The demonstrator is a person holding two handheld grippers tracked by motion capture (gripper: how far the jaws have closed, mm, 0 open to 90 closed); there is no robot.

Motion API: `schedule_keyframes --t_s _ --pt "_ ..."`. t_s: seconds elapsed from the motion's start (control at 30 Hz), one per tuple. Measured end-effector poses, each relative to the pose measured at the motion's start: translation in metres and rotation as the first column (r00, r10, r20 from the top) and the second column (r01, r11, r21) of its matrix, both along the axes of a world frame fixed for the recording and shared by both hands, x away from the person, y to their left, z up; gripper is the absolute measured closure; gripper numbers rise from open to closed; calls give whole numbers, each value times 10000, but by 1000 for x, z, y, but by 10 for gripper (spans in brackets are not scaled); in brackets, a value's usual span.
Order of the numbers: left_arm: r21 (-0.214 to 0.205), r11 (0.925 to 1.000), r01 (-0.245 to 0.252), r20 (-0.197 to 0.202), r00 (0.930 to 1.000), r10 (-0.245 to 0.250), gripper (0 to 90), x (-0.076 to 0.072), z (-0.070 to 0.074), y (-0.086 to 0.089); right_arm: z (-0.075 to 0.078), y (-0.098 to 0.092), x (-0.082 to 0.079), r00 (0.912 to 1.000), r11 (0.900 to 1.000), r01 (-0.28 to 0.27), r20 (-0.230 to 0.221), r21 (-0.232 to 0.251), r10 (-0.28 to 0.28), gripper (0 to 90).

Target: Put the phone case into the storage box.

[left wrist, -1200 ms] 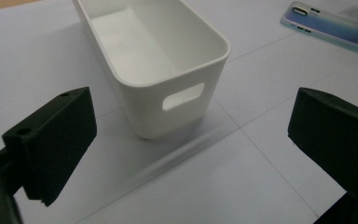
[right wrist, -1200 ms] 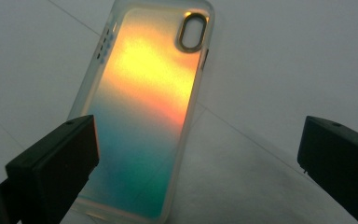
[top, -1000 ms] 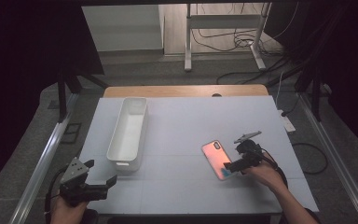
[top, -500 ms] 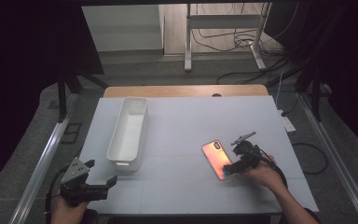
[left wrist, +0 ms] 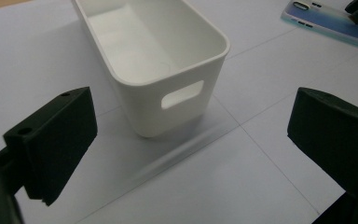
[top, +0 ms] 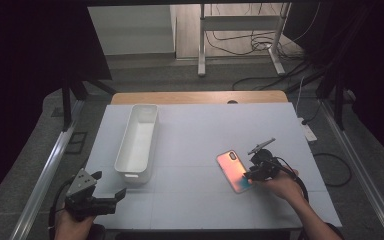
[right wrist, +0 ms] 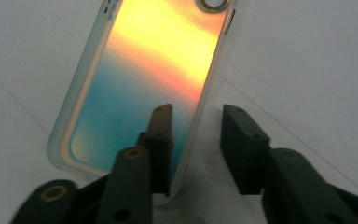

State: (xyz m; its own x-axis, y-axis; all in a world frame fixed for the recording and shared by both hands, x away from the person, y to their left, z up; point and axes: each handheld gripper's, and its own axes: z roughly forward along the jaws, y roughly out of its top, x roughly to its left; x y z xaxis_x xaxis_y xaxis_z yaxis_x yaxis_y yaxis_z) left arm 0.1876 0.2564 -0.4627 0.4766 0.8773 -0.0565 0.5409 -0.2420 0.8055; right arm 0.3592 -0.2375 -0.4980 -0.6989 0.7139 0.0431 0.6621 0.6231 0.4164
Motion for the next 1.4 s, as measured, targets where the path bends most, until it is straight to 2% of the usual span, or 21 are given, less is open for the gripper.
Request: schedule_keyframes --t_s 0.1,0.13,0.17,0.2,0.4,0.6,0.93,1.17,1.4 --pt "7 10000 7 -2 10000 -7 22 0 0 0 0 0 1 9998 9999 120 -145 106 -118 764" --pt "12 10000 8 -2 10000 -8 23 0 0 0 1 1 0 9997 9998 172 -149 79 -171 822" --pt "15 10000 10 1 10000 -10 23 0 0 0 1 1 0 9997 9998 172 -149 79 -171 822" --pt "24 10000 15 5 10000 -15 23 0 0 0 1 2 1 9997 9997 225 -133 -15 -225 870" --pt "17 10000 22 0 10000 -22 23 0 0 0 2 6 1 9996 9993 239 -117 -276 -242 884" --pt "15 10000 20 4 10000 -20 23 0 0 0 2 5 1 9996 9996 240 -145 -153 -242 884" --pt "-96 9999 -82 -3 10000 81 21 0 0 1 14 1 -1 9997 9969 68 246 787 -87 884" --pt "-96 9999 63 -44 10000 -63 26 1 0 0 20 -2 -3 9986 9935 115 495 1129 -172 884" --pt "-387 9990 237 -204 9995 -245 15 3 0 3 25 -2 -6 9967 9910 -38 811 1338 -72 884"
